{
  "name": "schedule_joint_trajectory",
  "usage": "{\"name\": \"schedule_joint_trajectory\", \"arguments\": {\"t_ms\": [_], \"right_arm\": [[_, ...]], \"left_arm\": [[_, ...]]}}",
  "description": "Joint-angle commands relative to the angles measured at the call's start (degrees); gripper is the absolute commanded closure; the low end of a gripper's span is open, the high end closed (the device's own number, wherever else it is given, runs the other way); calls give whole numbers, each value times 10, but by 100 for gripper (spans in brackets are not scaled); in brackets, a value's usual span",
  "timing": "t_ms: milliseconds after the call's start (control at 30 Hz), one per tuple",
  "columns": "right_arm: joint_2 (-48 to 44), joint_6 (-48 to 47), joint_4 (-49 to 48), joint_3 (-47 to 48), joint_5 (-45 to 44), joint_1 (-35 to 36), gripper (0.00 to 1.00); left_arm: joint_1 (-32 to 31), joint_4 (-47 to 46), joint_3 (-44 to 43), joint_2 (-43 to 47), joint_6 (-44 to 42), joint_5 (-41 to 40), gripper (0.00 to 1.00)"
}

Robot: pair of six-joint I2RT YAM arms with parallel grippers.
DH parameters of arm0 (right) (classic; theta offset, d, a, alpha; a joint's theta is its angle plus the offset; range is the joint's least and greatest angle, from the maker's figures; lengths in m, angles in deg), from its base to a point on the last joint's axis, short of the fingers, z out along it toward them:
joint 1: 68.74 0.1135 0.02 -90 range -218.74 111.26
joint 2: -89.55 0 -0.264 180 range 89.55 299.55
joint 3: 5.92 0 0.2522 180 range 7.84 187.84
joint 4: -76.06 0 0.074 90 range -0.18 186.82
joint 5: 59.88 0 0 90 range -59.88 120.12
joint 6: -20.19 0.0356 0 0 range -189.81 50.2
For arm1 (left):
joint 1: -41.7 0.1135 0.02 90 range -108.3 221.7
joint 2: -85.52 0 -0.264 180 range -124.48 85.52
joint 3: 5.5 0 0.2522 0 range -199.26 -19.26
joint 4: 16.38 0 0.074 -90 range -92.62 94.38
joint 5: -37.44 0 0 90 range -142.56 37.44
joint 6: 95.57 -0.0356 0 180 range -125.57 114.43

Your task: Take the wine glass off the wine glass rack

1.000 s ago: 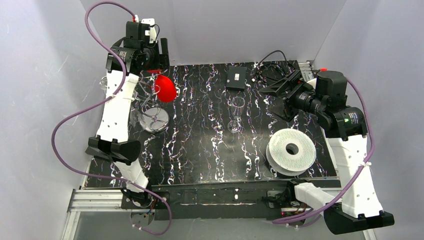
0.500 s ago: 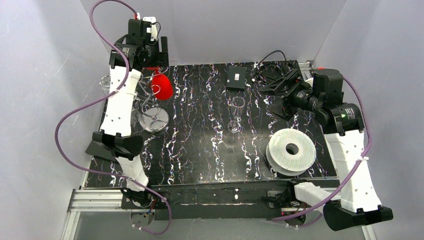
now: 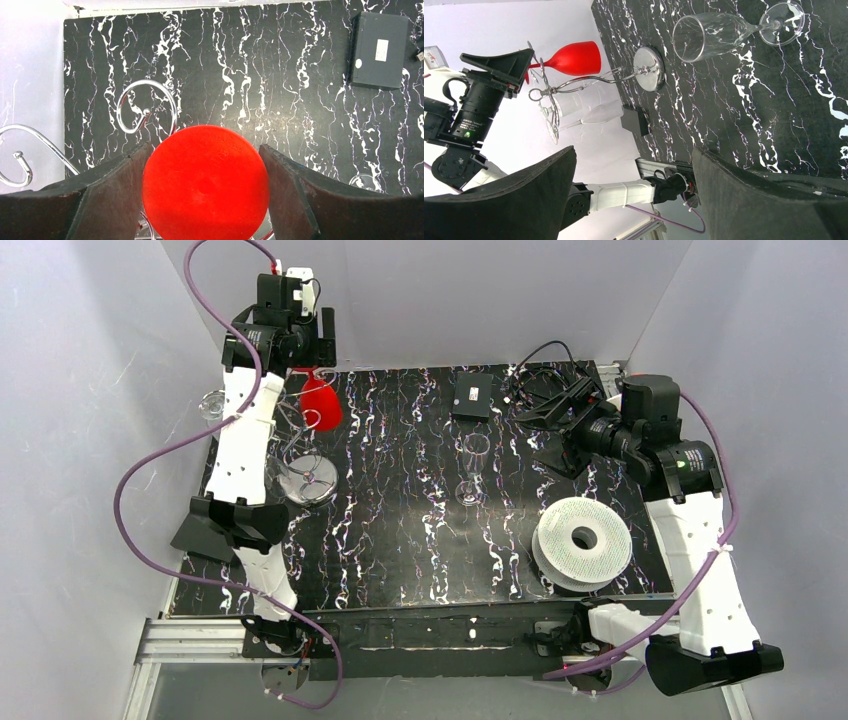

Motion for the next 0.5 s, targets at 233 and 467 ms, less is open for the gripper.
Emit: {"name": "schedule_joint_trajectory", "arguments": {"t_ms": [233,467], "right_arm": [[6,-11,-18,25,2,-2,7],[11,-22,-21,32,7,-2,7]], "left_arm": [[4,-35,-29,-14,10,18,38],[5,-41,-36,-18,23,48,38]]}}
